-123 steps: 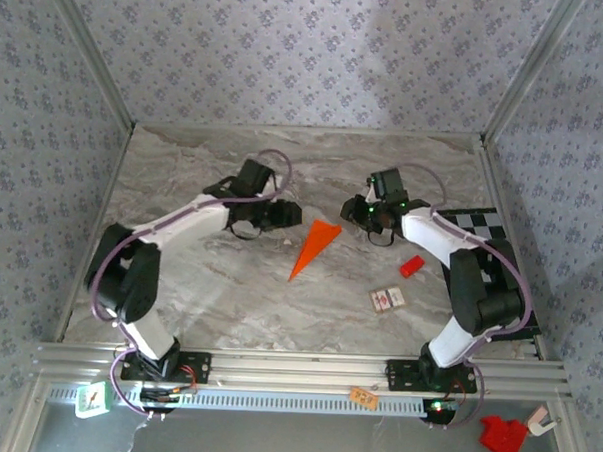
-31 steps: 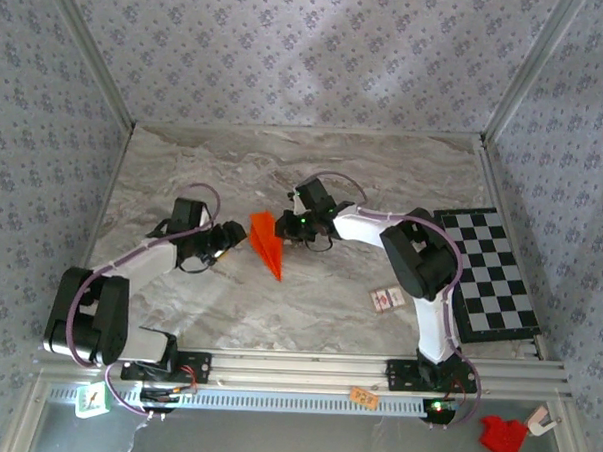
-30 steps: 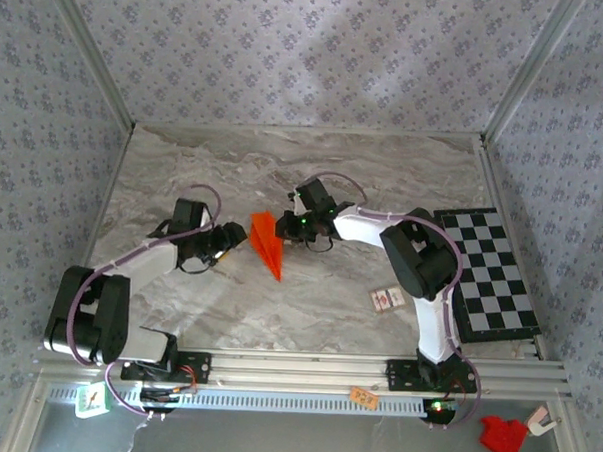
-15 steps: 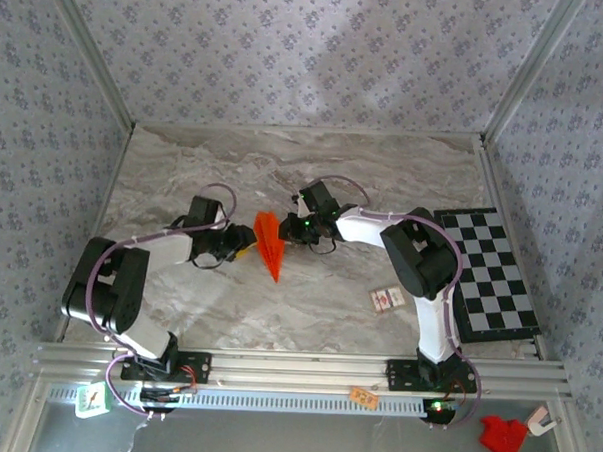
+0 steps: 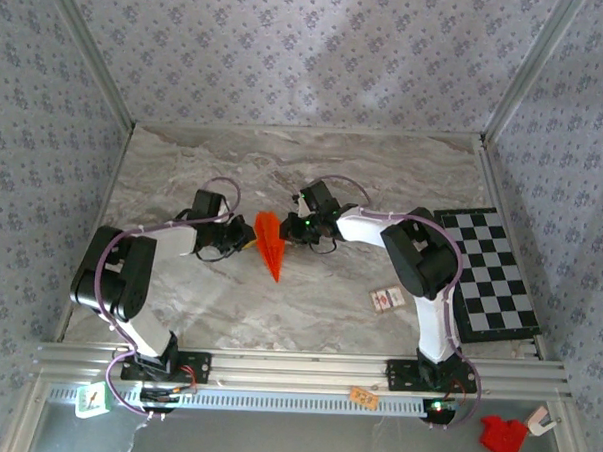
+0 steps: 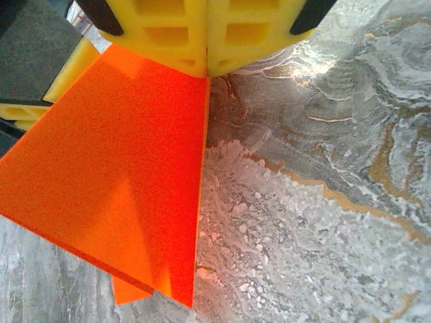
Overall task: Fold a paper plane with a square sheet of paper (pick it up from the middle)
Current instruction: Move the paper plane to the top-center of the table.
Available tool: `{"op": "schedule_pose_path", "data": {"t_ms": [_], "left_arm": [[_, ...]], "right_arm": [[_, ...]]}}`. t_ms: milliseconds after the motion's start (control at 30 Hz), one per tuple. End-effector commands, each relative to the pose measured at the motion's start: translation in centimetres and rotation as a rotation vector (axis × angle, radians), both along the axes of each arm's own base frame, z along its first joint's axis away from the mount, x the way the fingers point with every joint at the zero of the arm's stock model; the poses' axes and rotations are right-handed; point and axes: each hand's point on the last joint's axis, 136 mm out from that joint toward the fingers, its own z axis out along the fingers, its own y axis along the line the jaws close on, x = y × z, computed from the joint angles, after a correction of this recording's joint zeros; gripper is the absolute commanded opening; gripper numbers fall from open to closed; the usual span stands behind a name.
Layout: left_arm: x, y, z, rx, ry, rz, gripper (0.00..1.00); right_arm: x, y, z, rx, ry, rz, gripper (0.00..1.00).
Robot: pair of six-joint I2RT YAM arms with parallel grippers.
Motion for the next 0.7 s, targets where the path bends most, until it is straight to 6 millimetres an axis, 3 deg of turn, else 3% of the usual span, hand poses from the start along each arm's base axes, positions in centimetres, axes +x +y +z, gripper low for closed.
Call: {"op": "schedule_pose_path", "data": {"t_ms": [0,433,467,667], "left_arm": [[0.2,-0.2,0.2,0.011,-0.008,-0.018,0.0],[-0.6,1.4,0.8,0.079,-0.019,0.031,0.0],[-0.7,1.4,0.9,0.077,-0.018,0.036,0.0],[-1.0,1.7,0.5,0.085,-0.006,0.055,0.0]], "right_arm": [[0.1,-0.3,1.2,0.018,-0.014,-0.013,0.1],[0.3,-1.1,2.3,0.032,-0.033,-0.067,0.09],[-0.5,-1.7,1.2,0.016,-0.006,-0.072,0.09],[-0.8,-2.0,0.2,0.018,0.016,-0.107,0.09]]}}
